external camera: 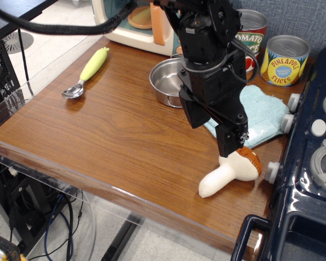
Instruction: Move the pot to the left of the mushroom.
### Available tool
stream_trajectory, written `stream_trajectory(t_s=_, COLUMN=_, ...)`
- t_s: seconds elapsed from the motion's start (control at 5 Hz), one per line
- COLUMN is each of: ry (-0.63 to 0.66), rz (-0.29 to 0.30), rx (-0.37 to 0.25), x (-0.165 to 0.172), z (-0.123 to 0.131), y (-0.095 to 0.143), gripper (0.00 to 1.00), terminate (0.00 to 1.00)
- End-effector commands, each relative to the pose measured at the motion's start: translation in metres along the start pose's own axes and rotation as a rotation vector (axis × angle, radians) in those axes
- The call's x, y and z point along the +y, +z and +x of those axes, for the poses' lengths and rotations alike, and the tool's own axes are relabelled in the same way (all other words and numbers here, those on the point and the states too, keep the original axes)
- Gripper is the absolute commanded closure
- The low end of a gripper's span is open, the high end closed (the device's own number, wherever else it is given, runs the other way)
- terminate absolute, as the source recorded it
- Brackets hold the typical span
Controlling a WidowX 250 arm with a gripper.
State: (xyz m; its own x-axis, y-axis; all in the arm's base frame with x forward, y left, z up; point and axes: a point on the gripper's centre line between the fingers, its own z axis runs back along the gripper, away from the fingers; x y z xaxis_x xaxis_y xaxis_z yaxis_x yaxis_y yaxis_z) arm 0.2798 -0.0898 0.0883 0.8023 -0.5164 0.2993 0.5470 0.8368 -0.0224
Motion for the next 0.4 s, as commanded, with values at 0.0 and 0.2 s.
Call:
stream_trajectory(t_s=0.0, ry=0.0, rz=0.0, rx=0.0, x=0.0, z=0.0, y=0.0, gripper=0.0, terminate=0.0)
stream_trajectory(t_s=0.2, ry=0.02, rz=0.017, rx=0.001, x=0.012, z=0.012, y=-0.001, gripper=0.0, terminate=0.0)
